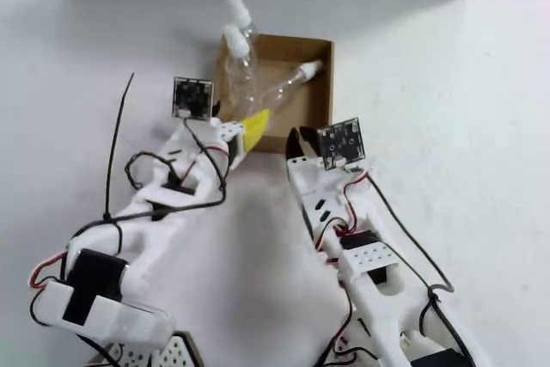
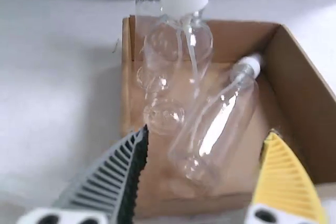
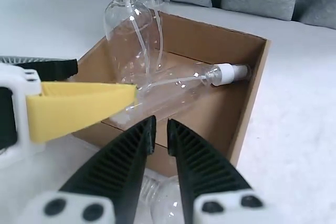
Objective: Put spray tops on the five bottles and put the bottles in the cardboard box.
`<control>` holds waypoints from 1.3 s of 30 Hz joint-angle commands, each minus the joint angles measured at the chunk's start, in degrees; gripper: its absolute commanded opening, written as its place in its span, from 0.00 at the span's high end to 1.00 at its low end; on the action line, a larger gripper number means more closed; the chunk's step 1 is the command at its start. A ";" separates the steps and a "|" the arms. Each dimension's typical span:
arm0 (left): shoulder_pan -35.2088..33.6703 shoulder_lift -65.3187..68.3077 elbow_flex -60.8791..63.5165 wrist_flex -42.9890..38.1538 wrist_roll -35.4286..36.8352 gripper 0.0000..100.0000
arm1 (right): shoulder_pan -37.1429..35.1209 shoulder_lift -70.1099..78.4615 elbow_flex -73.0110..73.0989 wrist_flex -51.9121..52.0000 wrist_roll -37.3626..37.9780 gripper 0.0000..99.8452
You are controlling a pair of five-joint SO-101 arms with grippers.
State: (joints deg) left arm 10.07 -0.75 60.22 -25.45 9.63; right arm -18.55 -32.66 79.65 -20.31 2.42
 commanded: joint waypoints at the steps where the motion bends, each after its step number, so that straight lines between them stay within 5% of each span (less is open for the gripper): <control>1: 3.12 -0.92 0.26 -0.88 -0.62 0.68 | -0.48 -0.22 -2.55 0.75 -0.26 0.98; 10: 2.51 -7.78 1.23 1.76 -2.37 0.68 | -0.13 -0.84 -2.90 3.38 -0.09 0.98; 21: 2.33 -27.91 1.32 26.02 -1.49 0.72 | 5.23 -0.92 -9.85 16.31 -0.44 0.98; 26: -1.89 -32.13 1.32 26.99 0.79 0.98 | 4.79 -0.92 -13.10 23.78 -0.53 0.98; 39: -16.92 -36.88 1.14 46.33 0.88 0.97 | 6.02 -2.68 -19.96 40.57 -0.53 0.98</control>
State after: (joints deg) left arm -0.92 -34.86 62.42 15.52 9.80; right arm -13.80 -32.66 65.67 12.31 2.42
